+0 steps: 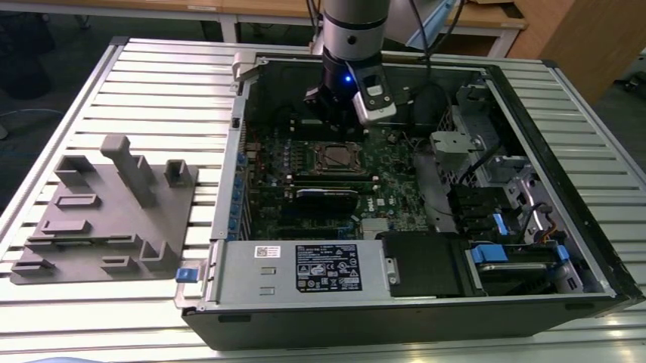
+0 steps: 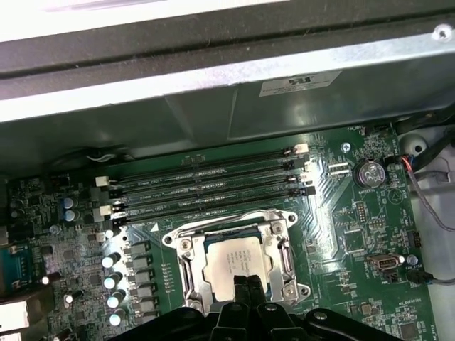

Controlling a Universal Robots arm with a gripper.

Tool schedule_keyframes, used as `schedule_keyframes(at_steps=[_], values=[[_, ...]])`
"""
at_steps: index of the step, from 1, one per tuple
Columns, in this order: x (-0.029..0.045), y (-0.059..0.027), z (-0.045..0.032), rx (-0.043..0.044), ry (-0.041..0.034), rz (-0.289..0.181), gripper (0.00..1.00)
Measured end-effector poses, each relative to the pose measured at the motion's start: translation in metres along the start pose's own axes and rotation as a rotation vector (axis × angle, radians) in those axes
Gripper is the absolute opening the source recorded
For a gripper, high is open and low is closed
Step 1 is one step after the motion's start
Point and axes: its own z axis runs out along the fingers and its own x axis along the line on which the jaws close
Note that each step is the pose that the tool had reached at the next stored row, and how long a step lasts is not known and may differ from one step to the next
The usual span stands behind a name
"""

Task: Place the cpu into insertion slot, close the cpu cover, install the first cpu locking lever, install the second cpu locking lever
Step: 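Install the second cpu locking lever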

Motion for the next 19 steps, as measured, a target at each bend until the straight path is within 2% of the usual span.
schedule_keyframes(at_steps=[7,14,19], values=[[-0.0003,0.0005,-0.0066,0.0,0.0,0.0,0.11],[-0.0004,0.0005,-0.0072,-0.0001,0.0,0.0,0.11],[-0.0005,0.0008,-0.0106,0.0,0.0,0.0,0.11]])
